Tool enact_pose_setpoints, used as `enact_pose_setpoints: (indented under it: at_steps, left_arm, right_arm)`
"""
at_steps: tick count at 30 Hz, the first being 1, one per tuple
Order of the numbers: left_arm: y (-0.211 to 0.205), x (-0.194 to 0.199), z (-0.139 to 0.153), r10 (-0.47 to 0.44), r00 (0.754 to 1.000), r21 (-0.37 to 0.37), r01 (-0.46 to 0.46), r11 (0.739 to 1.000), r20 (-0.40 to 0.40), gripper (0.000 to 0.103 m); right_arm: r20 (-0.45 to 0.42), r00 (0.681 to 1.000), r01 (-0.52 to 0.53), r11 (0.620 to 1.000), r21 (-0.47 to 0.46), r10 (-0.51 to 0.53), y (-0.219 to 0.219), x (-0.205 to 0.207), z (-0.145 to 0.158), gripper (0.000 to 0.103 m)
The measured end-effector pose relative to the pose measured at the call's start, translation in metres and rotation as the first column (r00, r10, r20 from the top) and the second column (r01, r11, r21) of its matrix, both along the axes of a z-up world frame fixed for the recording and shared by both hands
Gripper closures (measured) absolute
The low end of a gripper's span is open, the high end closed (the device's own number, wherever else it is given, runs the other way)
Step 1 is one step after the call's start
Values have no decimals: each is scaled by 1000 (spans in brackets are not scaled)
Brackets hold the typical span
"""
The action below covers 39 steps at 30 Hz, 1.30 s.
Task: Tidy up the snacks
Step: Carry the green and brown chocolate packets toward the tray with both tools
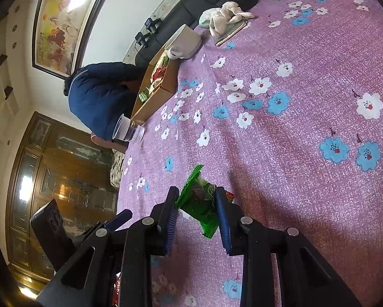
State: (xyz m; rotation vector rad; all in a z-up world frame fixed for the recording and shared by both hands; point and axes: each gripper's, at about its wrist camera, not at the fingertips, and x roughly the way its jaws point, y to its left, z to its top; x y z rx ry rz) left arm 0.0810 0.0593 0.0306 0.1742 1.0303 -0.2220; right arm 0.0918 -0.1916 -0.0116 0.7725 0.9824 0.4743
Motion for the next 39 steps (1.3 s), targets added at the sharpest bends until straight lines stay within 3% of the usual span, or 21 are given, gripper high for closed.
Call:
enact_pose_setpoints:
  at_steps: [20,24,31,33,35,38,39]
  left_arm:
    - [-8,1,-12,-38,998,49,40,998,-42,42]
    - [-19,0,-18,-58,997,59,61,996,-50,31]
    - [-41,-2,-26,-100,994,96,105,990,-51,31]
    - [-44,-3,-29,-119,992,75,123,990,-51,32]
    - [-48,-5,-30,-131,990,60,133,989,-46,41]
    - [-51,-6,-28,-155,986,18,156,988,-56,72]
    - [-52,-6,-27,-158,986,20,159,987,-55,75]
  right_arm:
    - [-36,999,-16,1000,20,17,6,6,-7,74]
    - [-45,999,-21,999,25,22,8,8,-9,74]
    - [-53,998,-23,999,29,25,8,9,-10,74]
    - [-56,998,-23,999,31,25,8,10,-11,74]
    - [-57,998,-24,999,31,26,8,10,-11,74]
    - [-59,998,-25,999,29,27,9,11,-12,74]
    - [-59,998,-26,999,29,27,8,11,-12,74]
